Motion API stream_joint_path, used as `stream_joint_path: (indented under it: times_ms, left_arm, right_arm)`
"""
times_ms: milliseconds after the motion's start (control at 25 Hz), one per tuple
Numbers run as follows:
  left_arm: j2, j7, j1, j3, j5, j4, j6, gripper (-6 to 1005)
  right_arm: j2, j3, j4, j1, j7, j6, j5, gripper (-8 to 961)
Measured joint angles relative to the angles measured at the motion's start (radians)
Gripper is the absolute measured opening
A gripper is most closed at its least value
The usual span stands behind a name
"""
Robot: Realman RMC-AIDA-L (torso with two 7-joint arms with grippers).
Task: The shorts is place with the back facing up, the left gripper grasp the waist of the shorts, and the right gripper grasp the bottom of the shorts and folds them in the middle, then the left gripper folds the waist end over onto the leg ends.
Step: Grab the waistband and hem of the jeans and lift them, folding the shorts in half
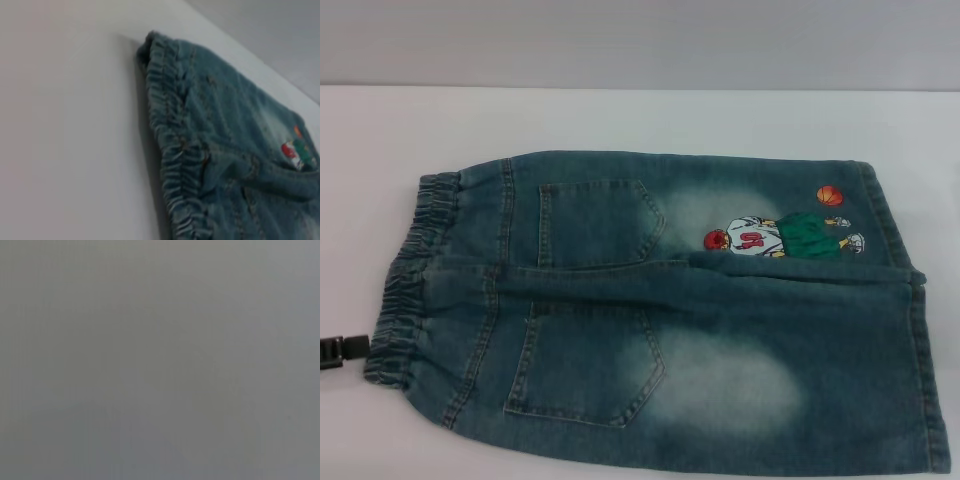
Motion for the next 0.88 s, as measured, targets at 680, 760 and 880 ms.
stream_joint_path:
  times_ms: [680,760,880]
  left_arm:
    - [-0.022,0.003,-0.012,0.001,0.022,0.0,-0.039,690]
    - [-0.023,0.003,-0.015,0.001,0.022,0.0,-0.043,689]
    - [-0.024,0.003,-0.016,0.001,0.022,0.0,-0.052,687]
  right_arm:
    - [0.0,0.006,0.019,-0.007,0.0,-0.007,0.002,491]
    - [0.0,0.007,0.019,-0.007,0.0,-0.007,0.002,491]
    - [0.0,0.009,0.019,-0.008,-0.001,-0.008,0.002,491]
